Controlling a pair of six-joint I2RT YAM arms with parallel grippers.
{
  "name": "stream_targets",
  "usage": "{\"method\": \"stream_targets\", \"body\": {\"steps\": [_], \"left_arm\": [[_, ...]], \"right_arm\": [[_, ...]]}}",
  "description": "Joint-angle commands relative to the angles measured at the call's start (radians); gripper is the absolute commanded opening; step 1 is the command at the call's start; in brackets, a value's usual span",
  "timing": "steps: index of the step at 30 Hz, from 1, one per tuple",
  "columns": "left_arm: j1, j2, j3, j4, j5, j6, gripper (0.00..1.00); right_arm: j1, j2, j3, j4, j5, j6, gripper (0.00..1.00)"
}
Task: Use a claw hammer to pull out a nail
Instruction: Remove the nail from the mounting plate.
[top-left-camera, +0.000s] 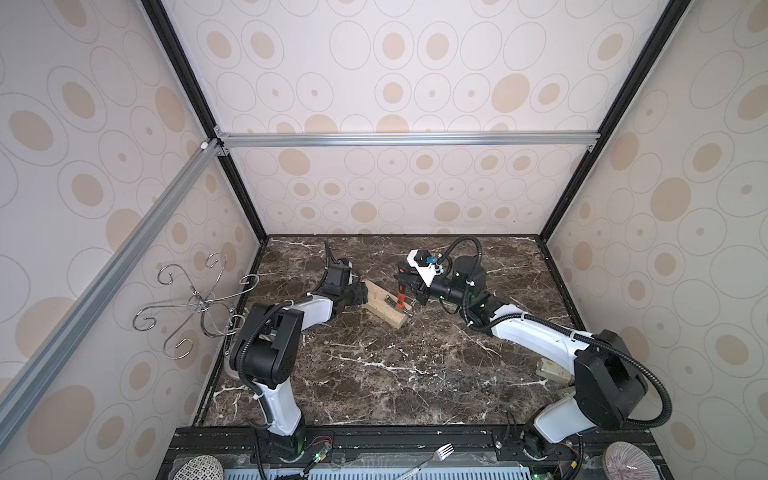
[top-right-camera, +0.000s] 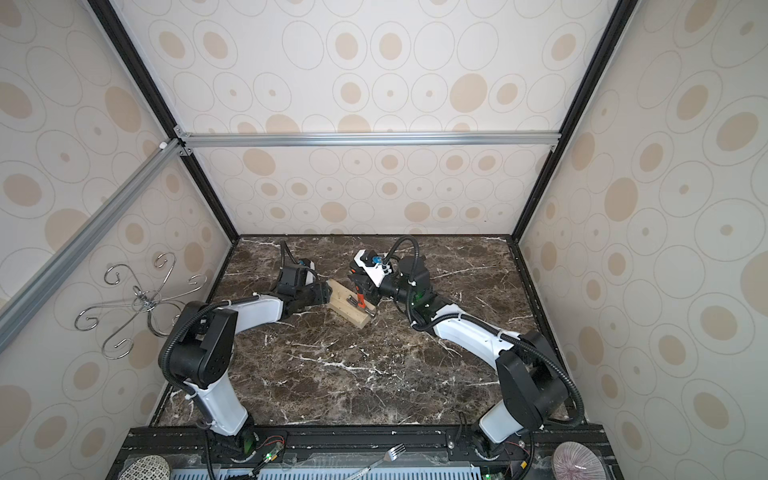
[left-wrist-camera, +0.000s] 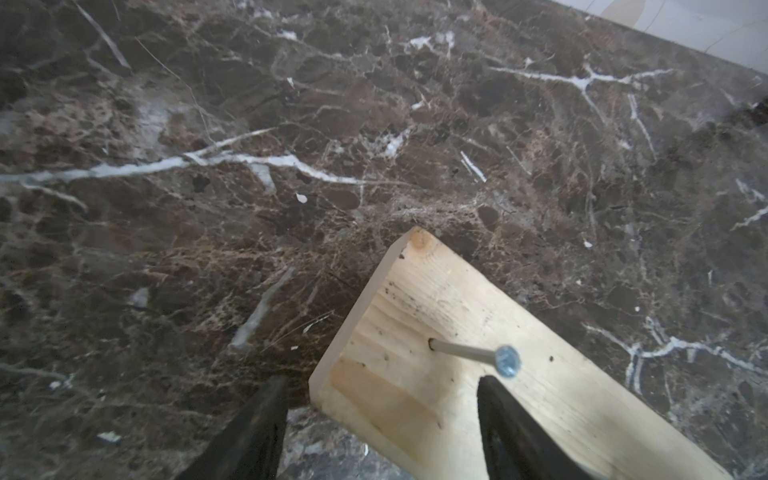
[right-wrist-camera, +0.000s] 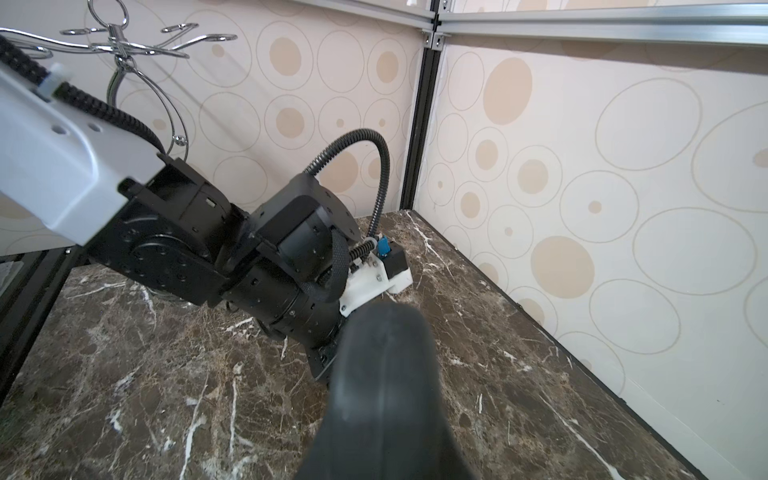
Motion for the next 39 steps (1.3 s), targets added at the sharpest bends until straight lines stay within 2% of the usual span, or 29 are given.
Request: {"method": "stream_targets", "body": {"steps": [1,16,28,39], "left_arm": [[0.014,0.007,0.022,-0.053,-0.014,0.03,0.72],[0.039,0.074,0.018,-0.108,-0.048,0.039,0.72],[0.07,0.088,-0.027,-0.113,-0.022,0.031,0.72],[0.097,0.098,-0.073,-0.094,0.013,0.021,0.71]], "right_arm": [[-0.002,-0.049,-0.025,0.181,-0.016,0.011,0.0],[-0.003,-0.036,-0.224,0.532,-0.005,0.078,0.0],[-0.004,0.048,-0.351,0.87,-0.011,0.177,0.0],[-0.003,0.033,-0.389,0.882,0.01,0.18,0.0]]}}
